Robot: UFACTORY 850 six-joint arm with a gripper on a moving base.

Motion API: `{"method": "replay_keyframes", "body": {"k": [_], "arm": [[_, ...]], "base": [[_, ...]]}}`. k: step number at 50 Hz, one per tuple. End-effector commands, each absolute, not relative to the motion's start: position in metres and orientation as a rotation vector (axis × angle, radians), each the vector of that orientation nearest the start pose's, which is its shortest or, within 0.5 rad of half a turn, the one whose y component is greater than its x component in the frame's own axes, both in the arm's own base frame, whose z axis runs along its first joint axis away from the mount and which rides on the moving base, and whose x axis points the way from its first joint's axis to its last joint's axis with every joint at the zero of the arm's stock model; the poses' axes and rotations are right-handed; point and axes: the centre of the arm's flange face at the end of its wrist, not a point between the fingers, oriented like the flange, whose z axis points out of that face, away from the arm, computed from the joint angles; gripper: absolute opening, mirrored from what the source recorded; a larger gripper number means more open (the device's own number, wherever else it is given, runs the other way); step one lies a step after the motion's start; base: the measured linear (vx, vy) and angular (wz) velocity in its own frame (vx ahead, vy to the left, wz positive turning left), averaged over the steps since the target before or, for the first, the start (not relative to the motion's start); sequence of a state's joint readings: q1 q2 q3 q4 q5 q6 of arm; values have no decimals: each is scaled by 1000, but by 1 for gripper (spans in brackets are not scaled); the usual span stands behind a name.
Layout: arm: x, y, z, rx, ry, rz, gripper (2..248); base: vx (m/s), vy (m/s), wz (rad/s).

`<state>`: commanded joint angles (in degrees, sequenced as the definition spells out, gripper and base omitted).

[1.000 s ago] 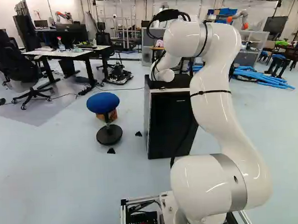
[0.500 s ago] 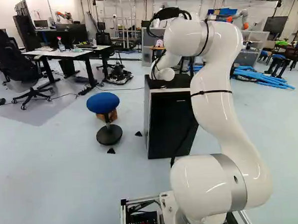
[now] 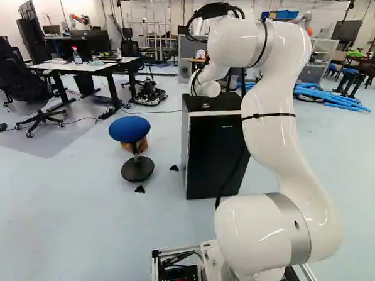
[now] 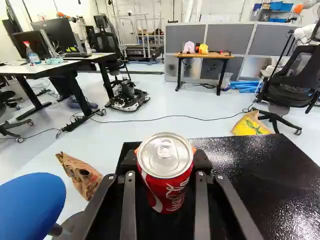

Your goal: Grab a drink from the fridge

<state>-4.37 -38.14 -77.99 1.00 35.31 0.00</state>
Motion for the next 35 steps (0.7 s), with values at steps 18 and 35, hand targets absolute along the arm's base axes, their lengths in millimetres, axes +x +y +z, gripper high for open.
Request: {"method": "replay_keyframes", "body": {"k": [18,35], "arm": [[712,-55,417,-2524,123,-1943,98],[702,-53,420,-2525,120,-1939,98]], "base": [[0,0,0],[0,0,0]]}}
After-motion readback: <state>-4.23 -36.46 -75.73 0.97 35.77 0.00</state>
